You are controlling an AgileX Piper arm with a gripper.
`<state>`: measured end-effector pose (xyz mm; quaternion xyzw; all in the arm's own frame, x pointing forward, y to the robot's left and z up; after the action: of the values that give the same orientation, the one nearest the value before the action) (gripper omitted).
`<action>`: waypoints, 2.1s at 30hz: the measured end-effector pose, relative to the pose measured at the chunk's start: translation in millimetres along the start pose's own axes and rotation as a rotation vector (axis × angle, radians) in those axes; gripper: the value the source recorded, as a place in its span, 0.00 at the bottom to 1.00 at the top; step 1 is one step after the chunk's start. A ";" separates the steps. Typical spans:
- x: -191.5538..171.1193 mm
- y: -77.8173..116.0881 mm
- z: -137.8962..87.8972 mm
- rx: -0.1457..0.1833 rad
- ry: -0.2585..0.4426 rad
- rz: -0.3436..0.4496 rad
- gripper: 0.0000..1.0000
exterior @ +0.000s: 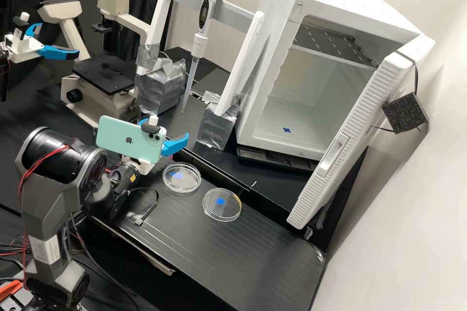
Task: Open the bottle
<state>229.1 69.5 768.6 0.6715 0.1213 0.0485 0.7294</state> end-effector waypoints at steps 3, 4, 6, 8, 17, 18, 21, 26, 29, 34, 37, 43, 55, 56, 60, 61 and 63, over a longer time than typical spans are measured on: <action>-0.1 0.2 -0.2 0.000 0.001 0.001 0.00; -0.1 0.2 -0.2 0.000 0.001 0.001 0.00; -0.1 0.0 -0.5 0.000 0.002 0.000 0.00; -0.1 -0.1 -0.6 0.000 0.002 0.000 0.00; 0.6 -6.5 -2.4 0.002 0.009 -0.027 0.00; 0.5 -6.8 -2.8 0.002 0.011 -0.028 0.00; 0.5 -7.2 -3.3 0.004 0.012 -0.029 0.00; 0.4 -8.2 -4.5 0.004 0.017 -0.033 0.00; 0.3 -8.6 -5.0 0.005 0.019 -0.035 0.00; 0.3 -8.6 -5.0 0.005 0.019 -0.035 0.00; 0.3 -8.6 -5.0 -0.002 0.019 -0.035 0.00; 0.3 -9.0 -5.5 -0.016 0.021 -0.036 0.00; -0.2 -8.7 -6.5 -0.017 0.021 -0.040 0.00; -0.4 -8.1 -6.9 -0.017 0.023 -0.039 0.00; -1.2 -6.9 -7.9 -0.016 0.020 -0.043 0.00; -1.2 -6.9 -7.9 -0.016 0.019 -0.044 0.00; -1.5 -6.6 -8.1 -0.016 0.018 -0.046 0.00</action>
<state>225.1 76.4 761.7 0.6623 0.1427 0.0387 0.7345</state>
